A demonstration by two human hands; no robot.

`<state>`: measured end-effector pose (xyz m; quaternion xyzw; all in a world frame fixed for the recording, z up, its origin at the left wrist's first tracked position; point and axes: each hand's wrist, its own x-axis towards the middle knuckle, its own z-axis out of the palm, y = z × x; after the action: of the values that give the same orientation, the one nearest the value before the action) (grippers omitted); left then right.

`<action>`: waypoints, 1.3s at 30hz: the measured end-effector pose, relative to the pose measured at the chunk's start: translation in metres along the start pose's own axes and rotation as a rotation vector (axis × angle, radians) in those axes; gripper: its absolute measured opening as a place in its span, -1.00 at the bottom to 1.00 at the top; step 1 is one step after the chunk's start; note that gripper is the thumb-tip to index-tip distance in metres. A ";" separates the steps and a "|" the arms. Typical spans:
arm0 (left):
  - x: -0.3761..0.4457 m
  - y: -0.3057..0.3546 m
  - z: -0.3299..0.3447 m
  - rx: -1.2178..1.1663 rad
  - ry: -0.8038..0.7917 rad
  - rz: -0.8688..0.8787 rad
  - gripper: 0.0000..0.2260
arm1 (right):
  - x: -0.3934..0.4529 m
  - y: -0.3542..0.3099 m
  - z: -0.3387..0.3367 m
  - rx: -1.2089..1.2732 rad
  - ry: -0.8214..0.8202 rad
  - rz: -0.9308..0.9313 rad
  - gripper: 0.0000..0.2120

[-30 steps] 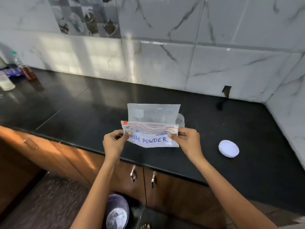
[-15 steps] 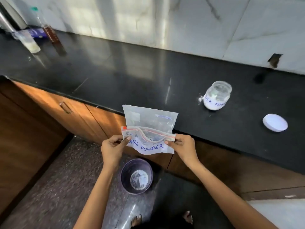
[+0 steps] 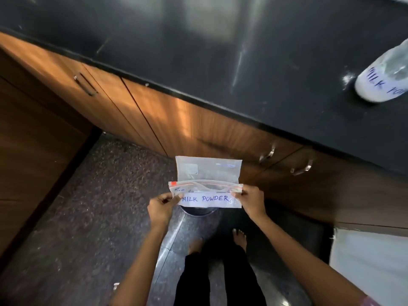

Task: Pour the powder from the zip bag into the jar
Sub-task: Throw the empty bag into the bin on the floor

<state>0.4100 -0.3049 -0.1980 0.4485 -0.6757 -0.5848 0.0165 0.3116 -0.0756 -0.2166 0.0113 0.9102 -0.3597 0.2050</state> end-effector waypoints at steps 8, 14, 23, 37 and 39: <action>0.101 -0.152 0.054 -0.067 0.137 -0.312 -0.80 | 0.072 0.092 0.130 -0.112 -0.069 0.143 -0.74; 0.163 -0.240 0.096 -0.006 0.100 -0.344 -0.77 | 0.123 0.153 0.218 -0.207 -0.073 0.245 -0.70; 0.176 -0.272 0.116 -0.019 -0.180 -0.236 -0.56 | 0.132 0.171 0.266 -0.307 -0.183 0.166 -0.48; 0.224 -0.312 0.161 0.572 -0.259 0.098 -0.65 | 0.184 0.216 0.329 -0.726 -0.546 -0.137 -0.61; 0.208 -0.296 0.151 0.467 -0.187 0.070 -0.71 | 0.173 0.203 0.310 -0.606 -0.487 -0.132 -0.65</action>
<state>0.3768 -0.2924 -0.5879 0.3605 -0.8062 -0.4507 -0.1301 0.3004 -0.1516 -0.6177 -0.1939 0.8986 -0.0791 0.3856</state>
